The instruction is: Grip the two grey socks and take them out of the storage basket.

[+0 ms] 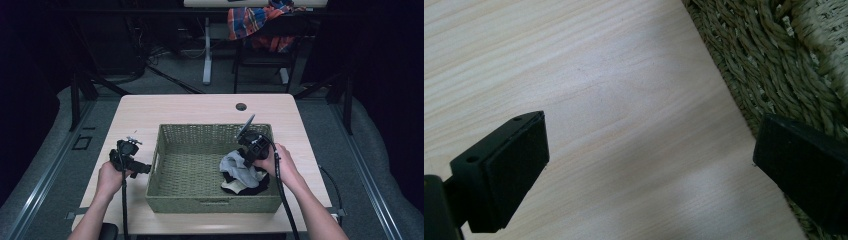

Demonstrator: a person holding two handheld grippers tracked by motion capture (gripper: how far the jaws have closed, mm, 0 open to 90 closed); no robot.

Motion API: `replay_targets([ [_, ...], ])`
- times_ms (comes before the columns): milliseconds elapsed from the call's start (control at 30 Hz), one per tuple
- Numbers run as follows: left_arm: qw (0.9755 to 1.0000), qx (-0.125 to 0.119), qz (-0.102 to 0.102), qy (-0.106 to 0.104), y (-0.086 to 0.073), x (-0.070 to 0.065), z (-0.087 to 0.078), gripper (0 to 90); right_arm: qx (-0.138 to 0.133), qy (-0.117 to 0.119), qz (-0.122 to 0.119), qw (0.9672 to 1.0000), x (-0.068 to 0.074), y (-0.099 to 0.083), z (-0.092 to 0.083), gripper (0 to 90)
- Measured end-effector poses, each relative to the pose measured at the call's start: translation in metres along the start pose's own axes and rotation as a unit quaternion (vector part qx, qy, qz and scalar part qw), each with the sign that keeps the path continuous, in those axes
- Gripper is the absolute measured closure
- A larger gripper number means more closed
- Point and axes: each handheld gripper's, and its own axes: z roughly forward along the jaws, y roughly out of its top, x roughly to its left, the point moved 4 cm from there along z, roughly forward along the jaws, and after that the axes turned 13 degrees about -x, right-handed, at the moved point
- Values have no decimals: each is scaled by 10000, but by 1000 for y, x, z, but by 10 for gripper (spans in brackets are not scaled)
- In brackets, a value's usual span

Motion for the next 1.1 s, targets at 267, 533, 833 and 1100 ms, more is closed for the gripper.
replay_targets([
  [267, 10000, -1, 1, 14, 0, 0, 0, 15, -252, 15, -89, 9996, -1, 6, -23, 840],
  [533, 10000, 1, 5, 18, 0, 0, 0, 15, -531, 42, -58, 9986, 0, 10, -41, 841],
  [833, 10000, 16, 11, 15, 0, 0, 0, 15, -733, -20, -82, 9973, -3, 11, -58, 841],
  [1100, 10000, 9, 13, 21, 0, 0, 0, 15, -993, -72, -47, 9950, -3, 12, -75, 841],
])
